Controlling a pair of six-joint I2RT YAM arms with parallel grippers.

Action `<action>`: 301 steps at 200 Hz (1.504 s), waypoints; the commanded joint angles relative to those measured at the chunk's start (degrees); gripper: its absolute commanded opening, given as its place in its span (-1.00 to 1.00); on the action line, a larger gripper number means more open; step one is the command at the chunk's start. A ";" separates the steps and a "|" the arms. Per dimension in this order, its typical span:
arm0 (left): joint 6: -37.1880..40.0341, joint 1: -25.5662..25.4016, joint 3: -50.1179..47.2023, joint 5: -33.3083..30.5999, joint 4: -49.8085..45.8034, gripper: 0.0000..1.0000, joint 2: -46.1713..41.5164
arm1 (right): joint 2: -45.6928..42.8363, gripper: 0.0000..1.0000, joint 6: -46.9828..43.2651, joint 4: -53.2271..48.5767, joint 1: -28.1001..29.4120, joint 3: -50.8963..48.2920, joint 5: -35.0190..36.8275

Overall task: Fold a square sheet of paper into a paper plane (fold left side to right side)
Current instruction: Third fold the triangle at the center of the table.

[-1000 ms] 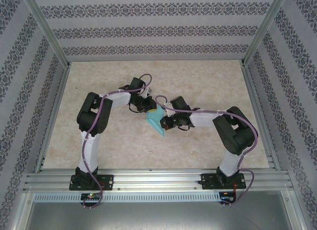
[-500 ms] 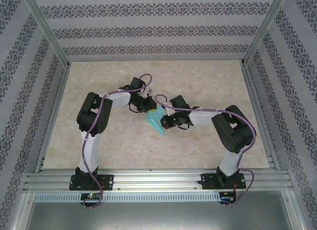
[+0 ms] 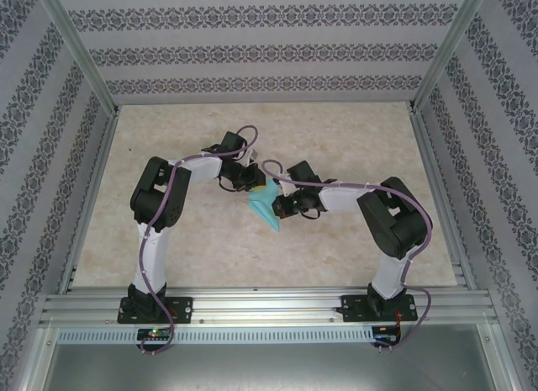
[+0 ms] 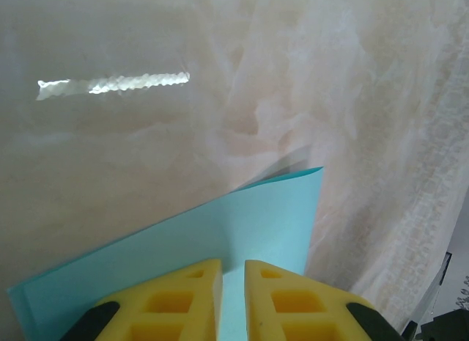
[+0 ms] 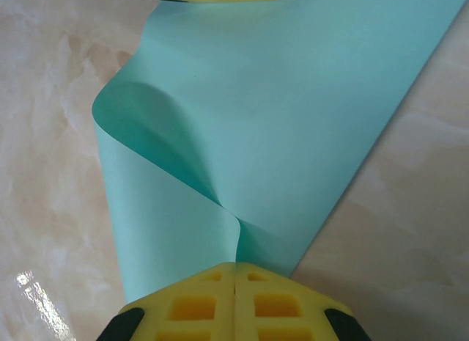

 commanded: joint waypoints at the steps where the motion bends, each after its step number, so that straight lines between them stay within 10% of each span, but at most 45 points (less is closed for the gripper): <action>1: 1.51 -0.91 -1.34 -2.59 -2.55 -0.59 1.64 | 1.95 -1.00 -0.36 -1.28 -0.24 0.73 2.06; 301: 3.22 -0.82 -0.37 -3.81 -4.56 -0.59 2.87 | -1.12 -1.00 0.21 -2.69 -0.50 3.63 -0.05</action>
